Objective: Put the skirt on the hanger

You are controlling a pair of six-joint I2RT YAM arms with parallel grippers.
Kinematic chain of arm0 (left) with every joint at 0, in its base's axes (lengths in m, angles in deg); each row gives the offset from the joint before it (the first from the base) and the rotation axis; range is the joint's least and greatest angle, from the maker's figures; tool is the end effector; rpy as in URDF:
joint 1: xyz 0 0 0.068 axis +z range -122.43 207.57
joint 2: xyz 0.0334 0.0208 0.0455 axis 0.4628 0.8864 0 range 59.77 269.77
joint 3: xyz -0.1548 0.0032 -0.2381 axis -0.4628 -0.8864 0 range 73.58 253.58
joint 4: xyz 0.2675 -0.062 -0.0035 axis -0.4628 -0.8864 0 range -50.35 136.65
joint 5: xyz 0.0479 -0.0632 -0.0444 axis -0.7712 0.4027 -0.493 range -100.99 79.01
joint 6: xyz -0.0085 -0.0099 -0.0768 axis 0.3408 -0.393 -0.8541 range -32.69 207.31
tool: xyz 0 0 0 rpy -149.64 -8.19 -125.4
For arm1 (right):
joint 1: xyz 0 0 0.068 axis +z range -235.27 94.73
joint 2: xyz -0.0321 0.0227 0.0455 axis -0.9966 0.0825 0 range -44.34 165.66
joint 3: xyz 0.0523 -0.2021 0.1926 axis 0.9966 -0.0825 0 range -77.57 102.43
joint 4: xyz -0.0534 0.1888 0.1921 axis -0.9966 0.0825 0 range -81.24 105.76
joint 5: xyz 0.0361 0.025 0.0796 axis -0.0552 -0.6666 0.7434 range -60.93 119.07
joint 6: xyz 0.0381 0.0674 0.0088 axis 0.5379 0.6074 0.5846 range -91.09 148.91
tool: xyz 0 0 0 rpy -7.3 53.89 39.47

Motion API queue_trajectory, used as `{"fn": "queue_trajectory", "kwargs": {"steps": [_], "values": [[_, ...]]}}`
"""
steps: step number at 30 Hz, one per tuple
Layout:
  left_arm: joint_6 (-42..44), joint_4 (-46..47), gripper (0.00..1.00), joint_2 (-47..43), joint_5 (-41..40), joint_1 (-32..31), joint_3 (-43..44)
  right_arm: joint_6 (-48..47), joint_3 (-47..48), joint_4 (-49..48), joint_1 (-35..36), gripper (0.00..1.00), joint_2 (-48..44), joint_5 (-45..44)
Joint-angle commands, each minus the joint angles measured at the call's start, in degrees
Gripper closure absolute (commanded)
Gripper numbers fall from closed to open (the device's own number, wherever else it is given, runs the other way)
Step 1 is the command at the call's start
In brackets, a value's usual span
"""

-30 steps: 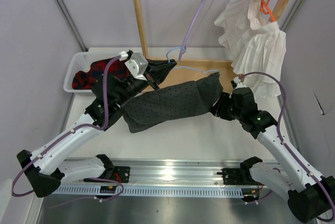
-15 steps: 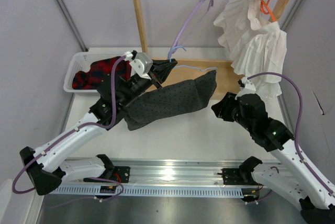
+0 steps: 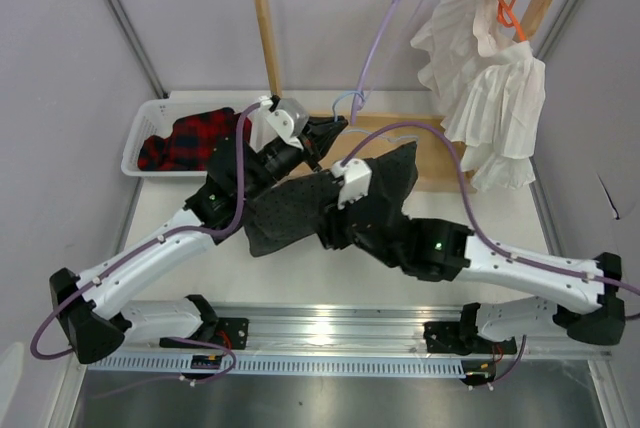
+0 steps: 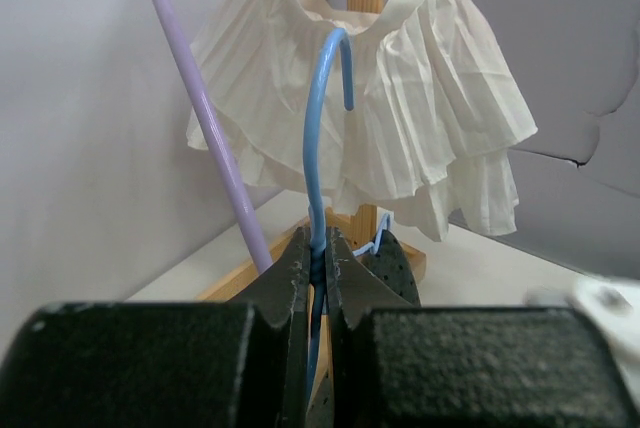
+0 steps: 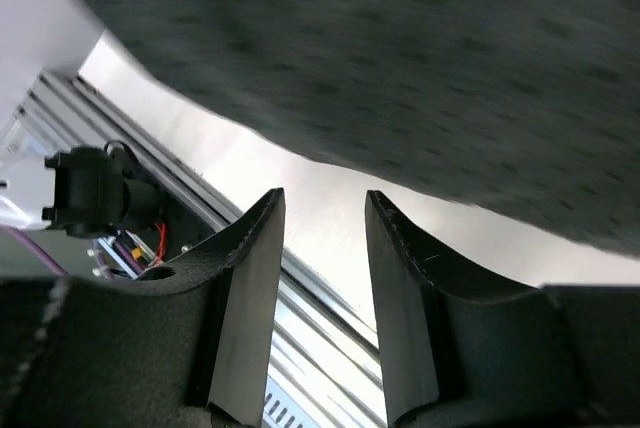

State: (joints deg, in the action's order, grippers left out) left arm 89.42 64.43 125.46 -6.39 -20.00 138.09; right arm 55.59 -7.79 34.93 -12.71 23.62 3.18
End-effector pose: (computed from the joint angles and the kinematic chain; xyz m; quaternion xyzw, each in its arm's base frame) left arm 0.1993 -0.2258 0.4595 0.2801 0.5284 -0.3316 0.7297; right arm 0.1164 0.2731 0.3819 -0.2074 0.8016 0.2804 0.4856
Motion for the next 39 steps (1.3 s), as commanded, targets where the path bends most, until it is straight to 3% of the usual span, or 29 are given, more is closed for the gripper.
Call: {"fn": "queue_trajectory", "kwargs": {"steps": [1,8,17,24,33,39], "values": [[-3.2,4.1,1.00,0.7,-4.3,-1.2,3.9,-6.7,4.9,-6.6,4.0,0.57,4.2,-11.2],[-4.9,0.9,1.00,3.1,-16.0,-3.8,7.9,-15.1,2.0,-20.6,11.2,0.61,9.6,-16.4],[-6.9,-0.3,1.00,4.5,-20.7,-4.2,9.8,-26.0,-5.5,-41.3,17.3,0.65,13.3,-22.8],[-7.1,-0.9,1.00,5.1,-20.2,-4.4,11.0,-29.9,-5.1,-45.6,18.4,0.65,16.4,-29.0],[-7.6,-1.9,1.00,5.1,-19.7,-4.4,11.9,-33.4,-5.7,-49.4,18.3,0.73,17.4,-32.6],[-7.9,-2.4,1.00,5.4,-20.6,-4.5,12.7,-34.1,-5.8,-50.3,18.9,0.68,17.6,-31.7]]}}
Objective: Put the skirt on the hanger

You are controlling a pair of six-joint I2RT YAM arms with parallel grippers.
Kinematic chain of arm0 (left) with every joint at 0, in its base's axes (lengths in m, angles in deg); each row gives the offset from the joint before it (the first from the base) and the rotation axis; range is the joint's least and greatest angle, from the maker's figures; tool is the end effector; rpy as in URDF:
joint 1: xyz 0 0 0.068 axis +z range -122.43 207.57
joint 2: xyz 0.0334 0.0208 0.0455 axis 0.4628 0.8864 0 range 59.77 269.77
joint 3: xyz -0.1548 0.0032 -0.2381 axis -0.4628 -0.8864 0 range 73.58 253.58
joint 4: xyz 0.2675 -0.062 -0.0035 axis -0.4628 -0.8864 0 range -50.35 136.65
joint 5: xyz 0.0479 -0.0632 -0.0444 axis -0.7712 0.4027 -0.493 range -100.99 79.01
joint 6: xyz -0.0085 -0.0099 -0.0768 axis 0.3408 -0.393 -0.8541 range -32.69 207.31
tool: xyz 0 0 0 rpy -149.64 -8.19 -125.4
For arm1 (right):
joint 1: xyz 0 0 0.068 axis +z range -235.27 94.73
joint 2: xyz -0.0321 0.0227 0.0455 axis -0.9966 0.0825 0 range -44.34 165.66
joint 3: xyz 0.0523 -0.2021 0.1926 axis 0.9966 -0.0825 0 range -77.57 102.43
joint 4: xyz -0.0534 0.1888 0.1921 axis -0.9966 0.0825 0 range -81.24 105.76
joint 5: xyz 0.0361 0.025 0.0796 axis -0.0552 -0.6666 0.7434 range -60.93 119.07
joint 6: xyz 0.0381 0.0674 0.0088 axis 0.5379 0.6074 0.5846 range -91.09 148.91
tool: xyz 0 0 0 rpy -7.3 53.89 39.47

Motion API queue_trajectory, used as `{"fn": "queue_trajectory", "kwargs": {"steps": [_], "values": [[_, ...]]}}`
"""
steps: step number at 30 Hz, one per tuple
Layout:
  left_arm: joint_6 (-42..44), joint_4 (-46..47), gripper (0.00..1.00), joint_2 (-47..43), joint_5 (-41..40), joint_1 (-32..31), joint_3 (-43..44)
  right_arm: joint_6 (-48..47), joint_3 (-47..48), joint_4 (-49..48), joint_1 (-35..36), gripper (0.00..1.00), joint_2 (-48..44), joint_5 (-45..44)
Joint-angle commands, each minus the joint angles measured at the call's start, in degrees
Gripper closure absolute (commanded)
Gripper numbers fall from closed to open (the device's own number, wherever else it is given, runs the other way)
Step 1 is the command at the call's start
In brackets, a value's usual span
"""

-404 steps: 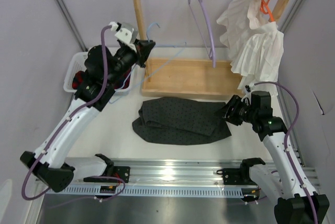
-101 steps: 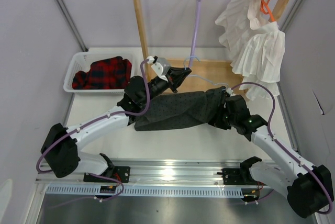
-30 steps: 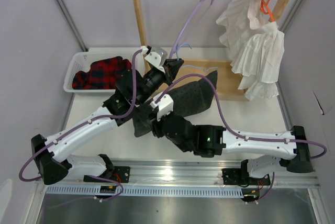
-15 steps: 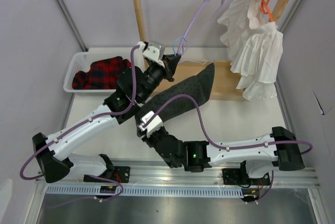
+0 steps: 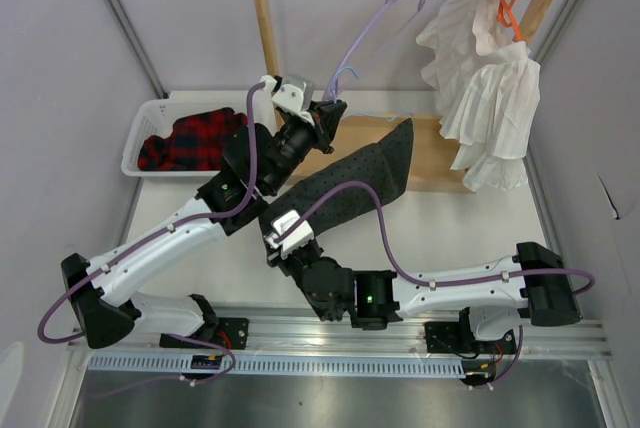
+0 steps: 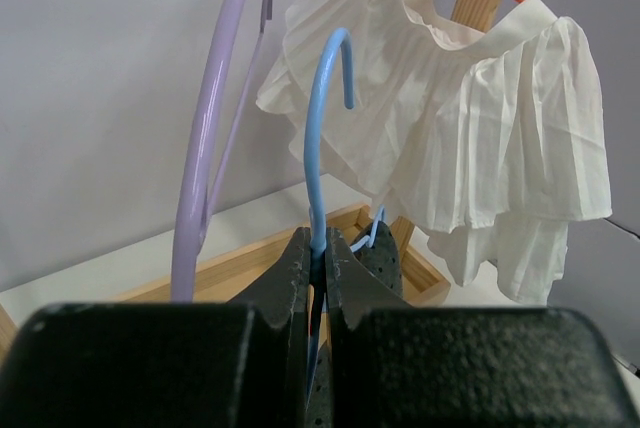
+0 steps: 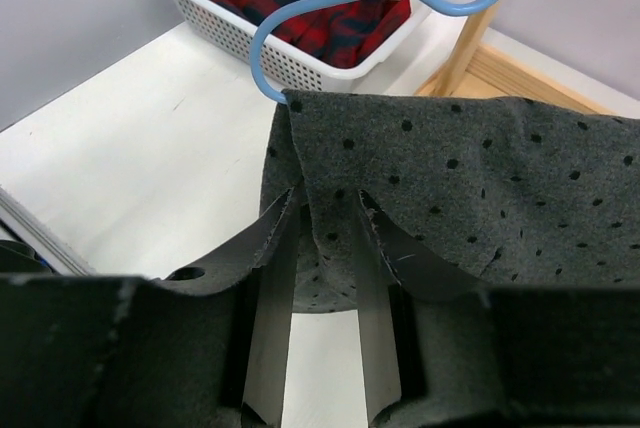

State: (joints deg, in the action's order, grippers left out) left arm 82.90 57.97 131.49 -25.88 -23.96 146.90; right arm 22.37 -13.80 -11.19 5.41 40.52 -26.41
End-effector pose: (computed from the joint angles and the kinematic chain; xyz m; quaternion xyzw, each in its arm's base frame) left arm 0.2160 -0.2442 0.4734 0.1541 0.6068 -0.2924 0.7229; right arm 0.0506 0.3707 0.3485 -0.2588 0.6624 0.1683 0.6826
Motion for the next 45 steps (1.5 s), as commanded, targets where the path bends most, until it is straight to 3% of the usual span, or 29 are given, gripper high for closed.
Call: {"fn": "queue_trajectory", "kwargs": {"steps": [1,11,21,32,38,41,45], "values": [[-1.4,3.9,1.00,-0.5,-1.2,-0.5,3.8,-0.7,0.1,-4.1,0.8,0.68,0.8,-2.0],[-3.1,2.8,1.00,-0.2,-1.5,-0.5,5.2,-2.3,0.7,-6.2,0.8,0.70,3.6,-5.1],[-2.6,2.0,1.00,0.0,-1.3,-0.5,6.3,-3.9,-0.1,-9.0,1.1,1.00,2.6,-9.8],[-0.1,2.3,1.00,1.0,-1.5,-0.5,8.5,-2.0,-2.9,-6.2,4.7,1.00,-1.3,-8.9],[-0.9,1.6,1.00,1.0,-1.5,-0.5,8.9,0.0,-5.4,-6.6,3.9,0.81,-3.1,-6.8],[-1.7,1.5,1.00,0.9,-1.4,-0.5,8.9,0.8,-5.3,-5.5,2.8,0.78,-3.5,-5.2],[-2.0,1.6,1.00,1.0,-1.3,-0.5,8.9,0.8,-5.0,-5.1,2.6,0.83,-3.5,-4.8]]}}
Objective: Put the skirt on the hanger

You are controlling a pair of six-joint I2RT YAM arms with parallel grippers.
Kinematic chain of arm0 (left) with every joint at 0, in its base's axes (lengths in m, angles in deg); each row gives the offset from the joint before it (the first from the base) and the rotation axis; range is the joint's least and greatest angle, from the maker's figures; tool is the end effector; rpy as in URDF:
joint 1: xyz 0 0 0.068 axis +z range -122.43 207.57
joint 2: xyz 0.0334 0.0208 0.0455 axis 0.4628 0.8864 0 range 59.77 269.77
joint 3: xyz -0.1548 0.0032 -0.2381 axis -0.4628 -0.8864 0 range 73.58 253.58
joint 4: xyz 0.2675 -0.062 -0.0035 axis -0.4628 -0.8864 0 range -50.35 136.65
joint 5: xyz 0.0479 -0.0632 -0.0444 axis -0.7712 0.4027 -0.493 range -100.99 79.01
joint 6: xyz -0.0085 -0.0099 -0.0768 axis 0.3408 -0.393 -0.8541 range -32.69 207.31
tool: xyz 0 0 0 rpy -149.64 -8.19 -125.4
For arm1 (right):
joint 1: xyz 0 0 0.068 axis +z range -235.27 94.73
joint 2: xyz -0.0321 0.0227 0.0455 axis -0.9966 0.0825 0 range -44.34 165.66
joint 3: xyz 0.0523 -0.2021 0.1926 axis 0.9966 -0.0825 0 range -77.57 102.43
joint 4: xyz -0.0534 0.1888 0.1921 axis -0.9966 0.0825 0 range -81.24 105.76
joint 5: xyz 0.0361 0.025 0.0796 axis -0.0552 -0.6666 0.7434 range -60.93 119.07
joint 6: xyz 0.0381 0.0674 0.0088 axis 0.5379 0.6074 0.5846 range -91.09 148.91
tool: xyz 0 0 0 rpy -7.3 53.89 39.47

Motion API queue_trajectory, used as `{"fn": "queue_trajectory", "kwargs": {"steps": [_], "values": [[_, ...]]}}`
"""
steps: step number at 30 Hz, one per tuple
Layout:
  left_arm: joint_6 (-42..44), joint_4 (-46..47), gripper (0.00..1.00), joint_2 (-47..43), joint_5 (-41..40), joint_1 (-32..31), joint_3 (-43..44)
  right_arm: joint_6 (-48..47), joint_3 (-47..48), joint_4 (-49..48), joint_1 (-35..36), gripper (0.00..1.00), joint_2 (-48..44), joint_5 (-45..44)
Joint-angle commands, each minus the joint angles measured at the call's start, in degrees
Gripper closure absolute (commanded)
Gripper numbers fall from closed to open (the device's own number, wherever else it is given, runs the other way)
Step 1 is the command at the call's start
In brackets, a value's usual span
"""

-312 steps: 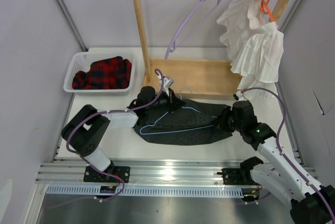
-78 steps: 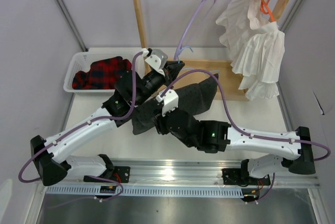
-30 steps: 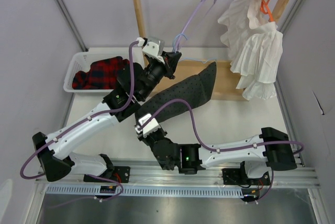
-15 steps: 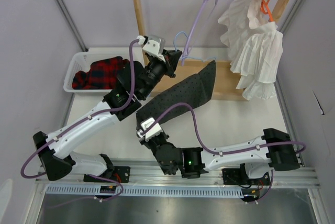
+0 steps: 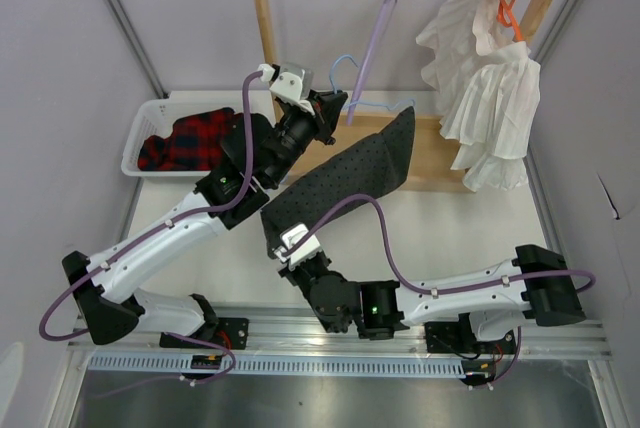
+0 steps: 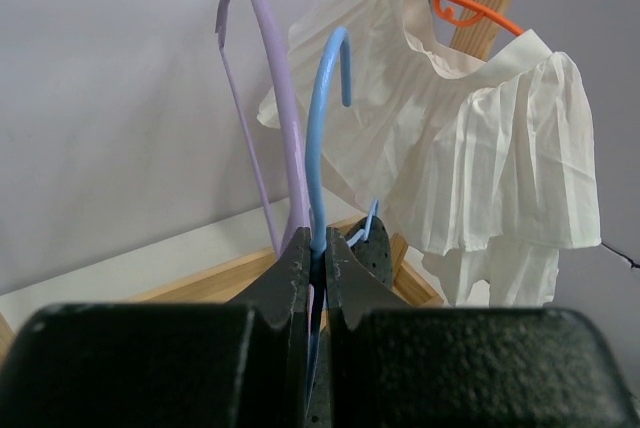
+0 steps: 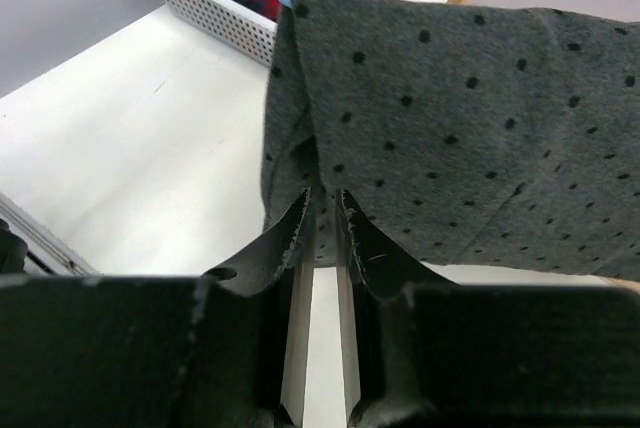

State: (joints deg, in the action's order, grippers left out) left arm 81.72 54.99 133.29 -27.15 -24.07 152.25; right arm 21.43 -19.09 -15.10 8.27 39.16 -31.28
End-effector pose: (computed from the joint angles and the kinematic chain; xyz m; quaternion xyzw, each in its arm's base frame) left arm 0.2184 -0.2460 0.4930 0.1382 0.6073 -0.2959 0.7242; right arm 0.0359 0.3585 0.3300 -0.2528 0.6642 0.1504 0.6873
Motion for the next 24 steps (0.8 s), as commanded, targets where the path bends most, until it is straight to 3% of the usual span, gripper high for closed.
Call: {"fn": "queue_trajectory", "kwargs": {"steps": [1,6,15,21,22,24], "values": [[-0.8,4.5,1.00,-0.6,0.0,-0.4,4.0,1.8,0.3,-1.2,-0.3,0.82,-2.0,-0.5],[-1.5,4.2,1.00,-0.1,0.3,-0.5,4.6,1.2,0.6,-2.2,-0.5,0.65,-1.4,-1.4],[-2.0,3.4,1.00,0.5,-0.6,-1.1,5.5,-2.5,3.4,-5.5,0.2,0.59,2.6,-4.5],[-1.8,3.1,1.00,0.8,-0.4,-1.4,6.3,-4.5,3.7,-8.1,0.2,0.81,4.4,-8.5],[-1.8,2.8,1.00,0.8,-0.3,-1.4,6.8,-4.5,3.6,-8.1,-0.1,0.90,4.5,-9.2],[-1.4,2.6,1.00,0.9,0.1,-1.4,7.1,-4.4,3.6,-8.0,-0.1,0.98,4.4,-9.3]]}}
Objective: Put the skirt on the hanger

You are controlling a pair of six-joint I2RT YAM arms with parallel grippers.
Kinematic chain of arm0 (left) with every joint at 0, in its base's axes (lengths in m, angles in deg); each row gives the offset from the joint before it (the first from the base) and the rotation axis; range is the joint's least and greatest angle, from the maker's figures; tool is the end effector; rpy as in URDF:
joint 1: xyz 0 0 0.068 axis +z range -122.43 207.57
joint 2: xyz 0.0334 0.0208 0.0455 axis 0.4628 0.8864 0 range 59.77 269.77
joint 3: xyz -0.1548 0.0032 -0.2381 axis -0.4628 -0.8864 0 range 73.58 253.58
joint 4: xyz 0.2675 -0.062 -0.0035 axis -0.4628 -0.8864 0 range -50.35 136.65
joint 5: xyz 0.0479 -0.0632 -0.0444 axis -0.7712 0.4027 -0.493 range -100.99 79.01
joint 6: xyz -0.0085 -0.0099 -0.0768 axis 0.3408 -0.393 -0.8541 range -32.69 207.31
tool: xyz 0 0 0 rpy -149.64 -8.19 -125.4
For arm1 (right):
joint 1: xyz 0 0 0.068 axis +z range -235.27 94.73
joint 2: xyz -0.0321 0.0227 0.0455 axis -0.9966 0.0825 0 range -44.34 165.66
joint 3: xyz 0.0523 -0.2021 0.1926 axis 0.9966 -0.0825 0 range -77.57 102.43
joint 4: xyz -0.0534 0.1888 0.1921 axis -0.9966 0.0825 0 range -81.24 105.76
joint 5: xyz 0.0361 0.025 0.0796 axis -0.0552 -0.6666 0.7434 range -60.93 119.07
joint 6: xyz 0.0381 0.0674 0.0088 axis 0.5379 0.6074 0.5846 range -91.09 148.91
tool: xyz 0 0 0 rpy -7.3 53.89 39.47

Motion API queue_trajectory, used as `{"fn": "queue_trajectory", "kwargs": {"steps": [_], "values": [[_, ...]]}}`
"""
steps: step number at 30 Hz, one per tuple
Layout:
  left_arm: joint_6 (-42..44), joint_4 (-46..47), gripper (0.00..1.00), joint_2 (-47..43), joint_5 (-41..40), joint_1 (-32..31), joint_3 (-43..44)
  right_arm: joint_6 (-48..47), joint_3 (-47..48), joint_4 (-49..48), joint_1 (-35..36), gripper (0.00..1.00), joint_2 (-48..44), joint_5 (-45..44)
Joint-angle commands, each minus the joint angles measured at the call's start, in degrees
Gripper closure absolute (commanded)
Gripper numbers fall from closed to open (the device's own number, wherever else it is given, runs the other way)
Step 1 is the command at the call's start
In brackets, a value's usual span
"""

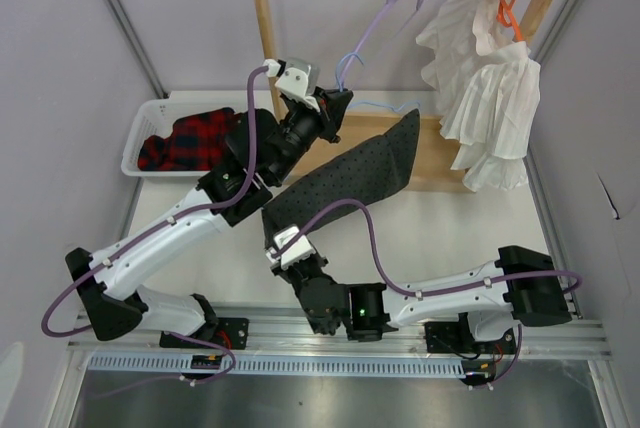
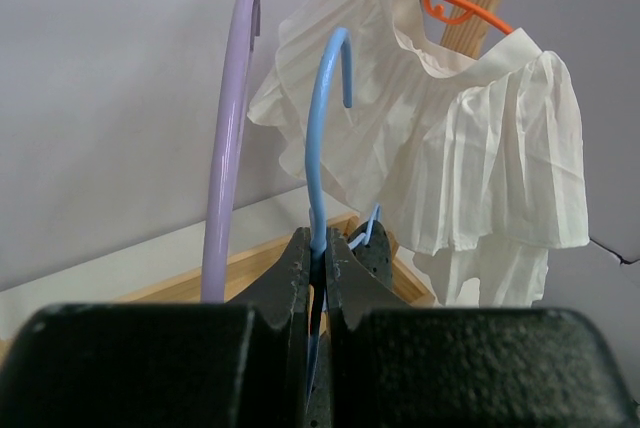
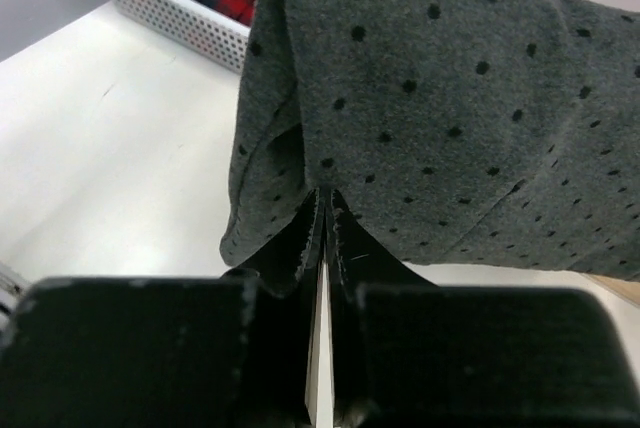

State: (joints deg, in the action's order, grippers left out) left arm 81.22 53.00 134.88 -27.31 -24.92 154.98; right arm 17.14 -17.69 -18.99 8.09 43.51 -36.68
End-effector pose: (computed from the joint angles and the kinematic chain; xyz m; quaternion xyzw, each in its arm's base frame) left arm 0.2186 -0.2539 0.4981 0.1419 0.6123 -0.3006 0.7174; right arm 0.0391 0.3707 0.3200 -0.2396 0.6659 0.0961 0.7000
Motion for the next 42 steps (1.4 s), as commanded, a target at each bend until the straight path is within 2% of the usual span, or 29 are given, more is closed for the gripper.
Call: {"fn": "queue_trajectory", "kwargs": {"steps": [1,16,20,22,27,30,34,36,41,42], "values": [[-0.8,4.5,1.00,-0.6,0.2,-0.6,4.8,-0.1,2.2,-4.0,0.3,1.00,-0.1,-3.8],[3.7,3.6,1.00,0.7,0.9,-0.5,8.8,4.7,-1.0,1.3,6.7,1.00,-3.7,-4.6],[3.6,3.0,1.00,0.8,1.1,-0.5,9.5,8.5,-2.1,3.9,7.2,1.00,-5.4,-5.3],[3.7,2.5,1.00,0.6,1.2,-0.5,9.4,9.3,-2.8,4.5,7.2,0.97,-7.9,-4.6],[4.2,-1.0,1.00,-0.3,0.0,-0.5,9.5,14.7,-2.8,13.1,6.7,0.86,-15.4,-6.2],[4.2,-2.7,1.00,-1.5,-1.0,-0.5,8.3,22.2,-2.2,22.3,5.6,0.83,-23.1,-6.3],[4.9,-3.2,1.00,-5.1,-0.3,-0.5,4.9,26.4,-2.1,27.7,3.6,0.78,-32.1,-6.3],[5.1,-4.2,1.00,-7.3,-0.2,-0.6,3.2,28.5,-0.7,34.9,0.3,0.75,-35.8,-4.6],[5.3,-8.6,1.00,-12.3,-1.8,-0.5,0.2,32.0,3.4,42.4,-5.3,0.72,-38.7,-0.5],[5.4,-9.3,1.00,-13.8,-2.1,-0.5,-0.7,32.3,3.9,43.1,-8.2,0.71,-38.9,2.4]]}}
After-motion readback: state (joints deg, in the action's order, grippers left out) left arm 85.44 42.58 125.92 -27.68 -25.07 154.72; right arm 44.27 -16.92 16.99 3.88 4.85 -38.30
